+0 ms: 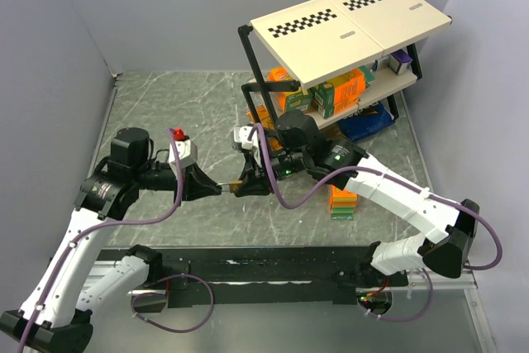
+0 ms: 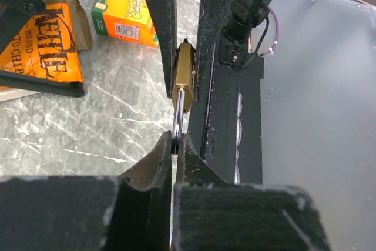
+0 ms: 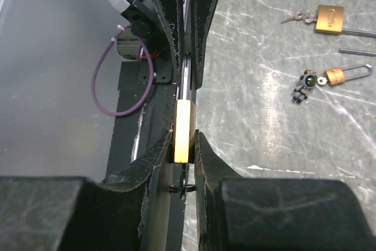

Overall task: Lock with the key
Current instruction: Lock the lock.

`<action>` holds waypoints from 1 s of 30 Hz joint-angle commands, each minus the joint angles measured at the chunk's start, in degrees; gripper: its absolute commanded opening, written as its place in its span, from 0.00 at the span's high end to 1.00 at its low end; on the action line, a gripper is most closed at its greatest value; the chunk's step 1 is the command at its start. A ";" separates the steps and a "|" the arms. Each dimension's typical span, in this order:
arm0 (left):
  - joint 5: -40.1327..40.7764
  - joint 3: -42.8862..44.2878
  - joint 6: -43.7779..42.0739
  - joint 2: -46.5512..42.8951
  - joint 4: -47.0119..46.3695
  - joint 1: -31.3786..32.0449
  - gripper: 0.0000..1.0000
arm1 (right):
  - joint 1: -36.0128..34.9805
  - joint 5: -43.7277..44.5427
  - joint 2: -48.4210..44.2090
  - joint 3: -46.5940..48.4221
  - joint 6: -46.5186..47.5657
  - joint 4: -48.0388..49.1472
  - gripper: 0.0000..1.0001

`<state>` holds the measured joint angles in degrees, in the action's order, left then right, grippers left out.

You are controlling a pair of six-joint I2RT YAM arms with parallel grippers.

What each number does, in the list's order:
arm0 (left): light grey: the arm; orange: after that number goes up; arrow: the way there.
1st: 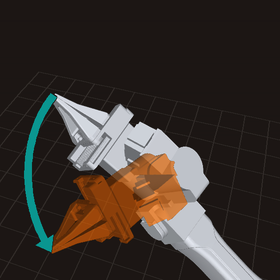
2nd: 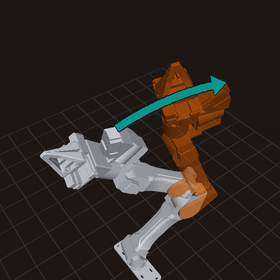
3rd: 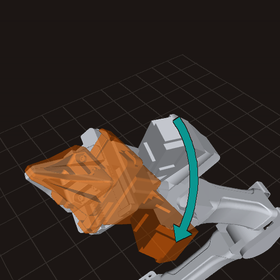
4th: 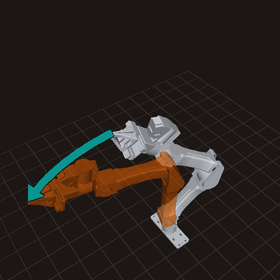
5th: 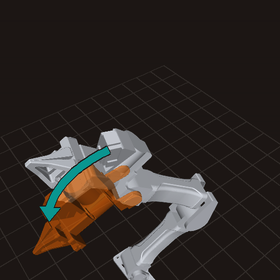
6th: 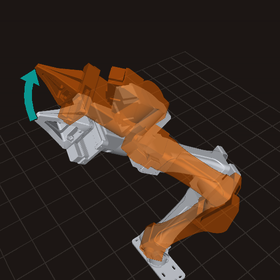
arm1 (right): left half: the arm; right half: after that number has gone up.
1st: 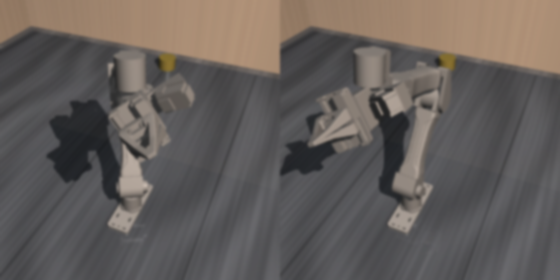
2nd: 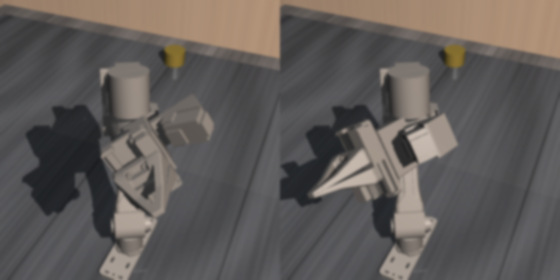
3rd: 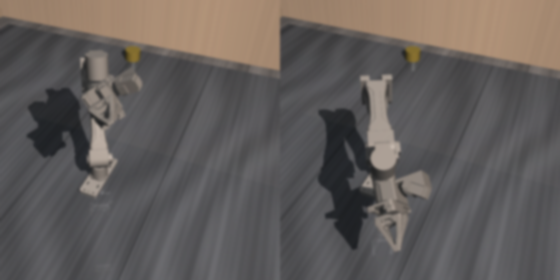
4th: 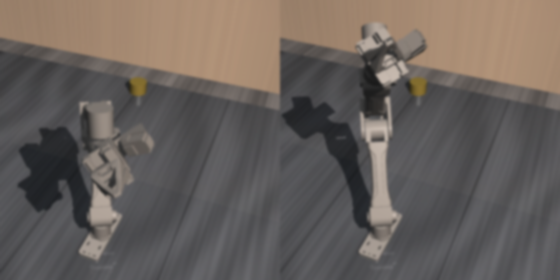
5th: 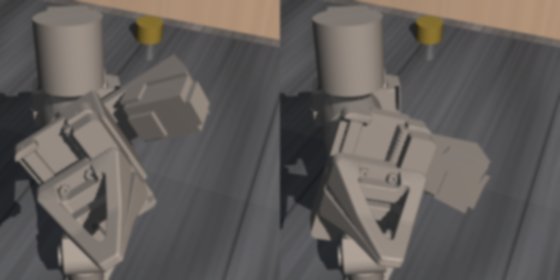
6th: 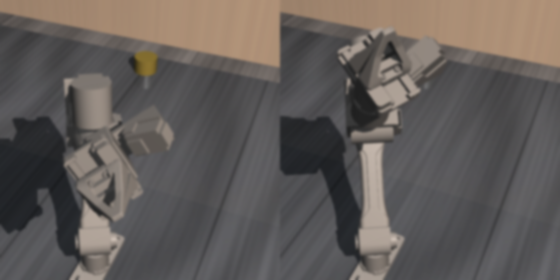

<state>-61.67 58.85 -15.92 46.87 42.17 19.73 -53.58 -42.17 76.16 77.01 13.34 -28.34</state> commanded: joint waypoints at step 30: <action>2.26 -11.56 25.15 -1.34 -32.41 7.26 0.99 | -4.86 -5.29 7.34 9.38 -6.31 11.46 1.00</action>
<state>-58.59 48.12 6.24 44.07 24.25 24.01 -53.54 -42.74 80.71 81.91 8.99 -36.03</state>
